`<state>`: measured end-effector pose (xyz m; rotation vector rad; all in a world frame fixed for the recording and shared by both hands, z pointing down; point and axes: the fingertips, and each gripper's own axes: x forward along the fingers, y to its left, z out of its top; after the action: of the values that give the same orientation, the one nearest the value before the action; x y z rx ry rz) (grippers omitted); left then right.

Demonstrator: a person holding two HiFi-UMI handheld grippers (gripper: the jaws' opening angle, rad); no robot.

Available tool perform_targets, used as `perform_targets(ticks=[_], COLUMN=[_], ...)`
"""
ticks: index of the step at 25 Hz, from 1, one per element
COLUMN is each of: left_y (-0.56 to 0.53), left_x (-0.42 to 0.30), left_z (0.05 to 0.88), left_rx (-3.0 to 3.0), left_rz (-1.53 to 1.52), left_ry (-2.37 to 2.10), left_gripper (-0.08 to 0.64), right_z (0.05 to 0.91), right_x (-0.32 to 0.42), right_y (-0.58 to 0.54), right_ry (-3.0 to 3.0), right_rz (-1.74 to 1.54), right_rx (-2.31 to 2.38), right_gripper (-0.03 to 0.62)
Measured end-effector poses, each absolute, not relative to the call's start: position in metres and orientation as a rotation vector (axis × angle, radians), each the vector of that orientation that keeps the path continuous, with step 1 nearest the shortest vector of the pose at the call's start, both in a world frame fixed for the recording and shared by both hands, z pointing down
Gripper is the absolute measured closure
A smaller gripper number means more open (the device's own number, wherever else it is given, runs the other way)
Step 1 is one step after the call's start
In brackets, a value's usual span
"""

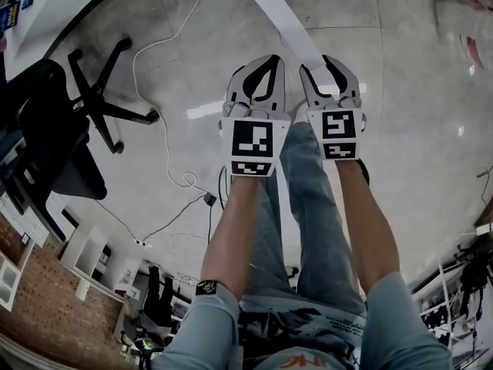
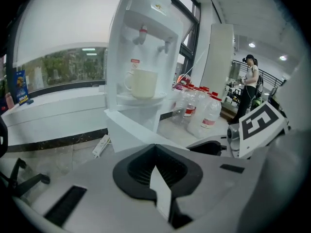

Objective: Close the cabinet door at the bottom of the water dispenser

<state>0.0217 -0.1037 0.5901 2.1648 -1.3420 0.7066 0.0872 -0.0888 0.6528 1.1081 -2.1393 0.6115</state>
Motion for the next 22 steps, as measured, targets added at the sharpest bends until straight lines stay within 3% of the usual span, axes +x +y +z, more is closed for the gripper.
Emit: perform_targets(ticks=[22], left_y=[-0.146], left_x=[0.074], left_z=[0.585], left_rx=[2.268], left_rz=[0.767], left_ry=[-1.271], left_gripper=[0.54], right_z=[0.654], right_x=[0.143], right_y=[-0.146], right_ry=[-2.16], right_rz=[0.51], right_rx=[1.147], right_gripper=[0.393])
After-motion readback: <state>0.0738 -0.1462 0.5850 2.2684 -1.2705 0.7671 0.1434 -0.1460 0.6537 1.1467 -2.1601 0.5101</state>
